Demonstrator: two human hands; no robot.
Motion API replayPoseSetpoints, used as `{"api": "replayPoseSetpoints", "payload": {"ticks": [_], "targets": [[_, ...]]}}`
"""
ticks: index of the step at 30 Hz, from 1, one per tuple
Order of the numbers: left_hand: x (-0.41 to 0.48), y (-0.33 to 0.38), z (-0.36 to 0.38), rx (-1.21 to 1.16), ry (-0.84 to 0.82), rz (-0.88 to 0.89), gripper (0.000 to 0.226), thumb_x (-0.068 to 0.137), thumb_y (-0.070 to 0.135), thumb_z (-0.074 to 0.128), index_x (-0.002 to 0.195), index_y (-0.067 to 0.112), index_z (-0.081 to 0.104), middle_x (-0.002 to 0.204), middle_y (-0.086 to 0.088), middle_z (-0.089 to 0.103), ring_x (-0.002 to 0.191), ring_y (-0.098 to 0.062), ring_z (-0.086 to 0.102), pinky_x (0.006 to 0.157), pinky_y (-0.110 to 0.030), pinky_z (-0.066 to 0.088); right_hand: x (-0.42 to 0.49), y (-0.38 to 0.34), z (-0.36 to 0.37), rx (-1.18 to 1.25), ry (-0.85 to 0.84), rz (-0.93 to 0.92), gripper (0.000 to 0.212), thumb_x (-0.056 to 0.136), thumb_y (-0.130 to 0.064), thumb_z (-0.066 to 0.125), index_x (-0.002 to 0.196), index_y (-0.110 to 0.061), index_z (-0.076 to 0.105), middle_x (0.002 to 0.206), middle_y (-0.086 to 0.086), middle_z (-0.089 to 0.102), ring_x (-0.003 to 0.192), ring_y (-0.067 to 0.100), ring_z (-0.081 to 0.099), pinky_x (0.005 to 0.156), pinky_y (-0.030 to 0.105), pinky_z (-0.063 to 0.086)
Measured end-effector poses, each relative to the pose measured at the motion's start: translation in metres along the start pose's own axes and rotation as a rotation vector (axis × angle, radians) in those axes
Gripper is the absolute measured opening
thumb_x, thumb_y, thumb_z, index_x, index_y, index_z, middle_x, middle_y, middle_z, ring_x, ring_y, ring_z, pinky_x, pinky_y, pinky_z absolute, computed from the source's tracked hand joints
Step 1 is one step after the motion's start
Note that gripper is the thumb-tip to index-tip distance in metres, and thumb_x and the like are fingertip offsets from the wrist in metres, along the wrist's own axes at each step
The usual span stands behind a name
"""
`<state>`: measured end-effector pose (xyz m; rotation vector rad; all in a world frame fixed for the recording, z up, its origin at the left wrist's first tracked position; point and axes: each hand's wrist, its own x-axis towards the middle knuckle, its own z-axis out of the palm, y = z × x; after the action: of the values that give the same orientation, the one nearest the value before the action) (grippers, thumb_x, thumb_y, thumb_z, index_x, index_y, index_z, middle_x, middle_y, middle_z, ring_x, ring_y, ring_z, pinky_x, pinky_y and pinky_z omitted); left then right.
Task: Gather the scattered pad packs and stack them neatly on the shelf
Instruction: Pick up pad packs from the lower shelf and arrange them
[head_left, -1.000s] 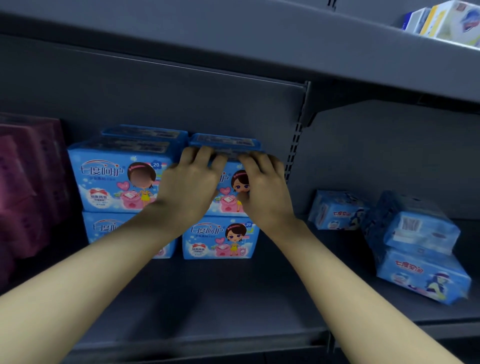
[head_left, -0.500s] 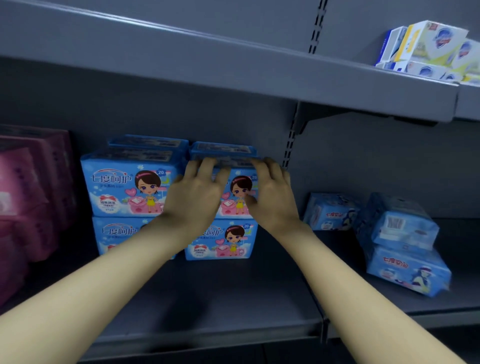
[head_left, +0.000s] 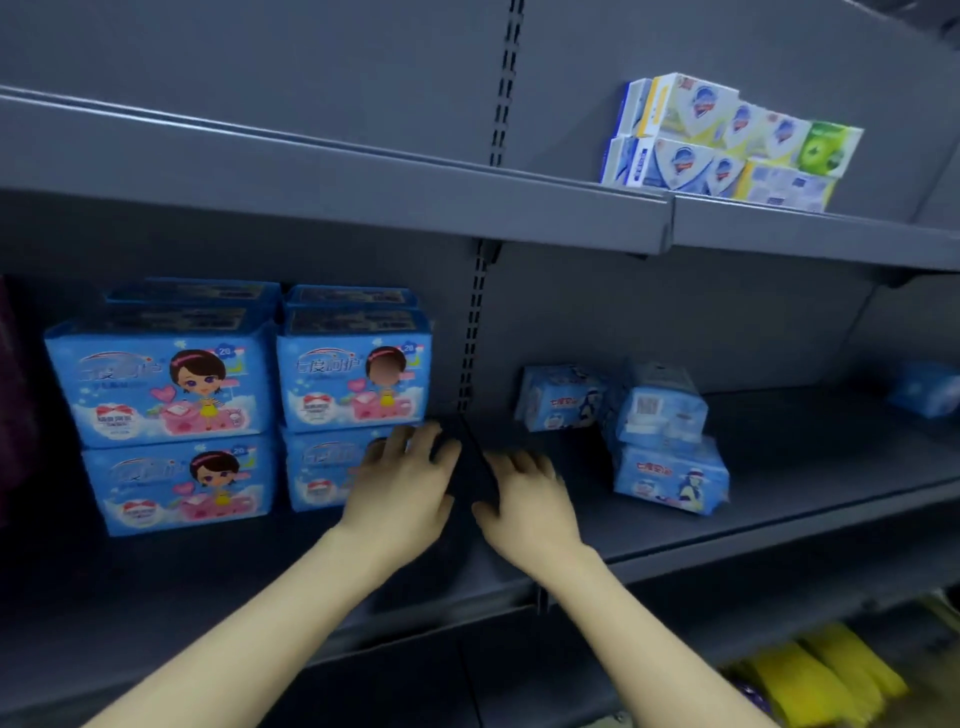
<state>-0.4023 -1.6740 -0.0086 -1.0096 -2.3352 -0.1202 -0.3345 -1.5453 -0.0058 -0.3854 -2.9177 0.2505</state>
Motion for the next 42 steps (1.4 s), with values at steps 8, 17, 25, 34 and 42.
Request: {"api": "replayPoseSetpoints", "payload": {"ticks": [8,17,25,34,42], "targets": [[0.016,0.072,0.024,-0.156,-0.153,0.099,0.058,0.046,0.031,0.087,0.100,0.017,0.070,0.096,-0.007,0.068,0.077,-0.028,0.065,0.049,-0.036,0.051,-0.030,0.067,0.005,0.029,0.002,0.117,0.059,0.090,-0.031,0.049,0.145,-0.020,0.029,0.147,0.002,0.035,0.137,0.024,0.026,0.110,0.037,0.027],[0.070,0.189,0.043,-0.239,-0.143,0.320,0.053,0.034,0.027,0.087,0.083,0.017,0.071,0.075,-0.001,0.065,0.061,-0.022,0.063,0.041,-0.030,0.048,-0.061,0.192,-0.019,0.026,0.062,0.282,0.054,0.089,-0.028,0.049,0.141,-0.018,0.035,0.141,0.001,0.041,0.131,0.026,0.034,0.104,0.036,0.032],[0.114,0.306,0.065,-0.232,-0.197,0.430,0.060,0.026,0.035,0.089,0.081,0.018,0.070,0.077,-0.001,0.066,0.062,-0.022,0.065,0.042,-0.032,0.050,-0.091,0.311,-0.037,-0.015,0.055,0.413,0.058,0.093,-0.034,0.050,0.144,-0.019,0.028,0.146,0.003,0.036,0.135,0.026,0.030,0.108,0.040,0.031],[0.152,0.411,0.066,-0.313,-0.338,0.452,0.053,0.092,0.035,0.046,0.141,0.022,0.030,0.142,0.001,0.033,0.128,-0.022,0.036,0.098,-0.032,0.037,-0.114,0.402,-0.054,0.007,0.062,0.537,0.057,0.092,-0.031,0.052,0.143,-0.017,0.032,0.143,0.005,0.039,0.132,0.029,0.034,0.106,0.041,0.035],[0.186,0.464,0.078,-0.363,-0.344,0.526,0.053,0.091,0.035,0.047,0.140,0.023,0.032,0.142,0.001,0.033,0.128,-0.022,0.037,0.098,-0.033,0.038,-0.119,0.452,-0.061,0.051,0.074,0.639,0.057,0.092,-0.030,0.052,0.144,-0.019,0.031,0.142,0.005,0.039,0.130,0.029,0.035,0.105,0.040,0.037]]}}
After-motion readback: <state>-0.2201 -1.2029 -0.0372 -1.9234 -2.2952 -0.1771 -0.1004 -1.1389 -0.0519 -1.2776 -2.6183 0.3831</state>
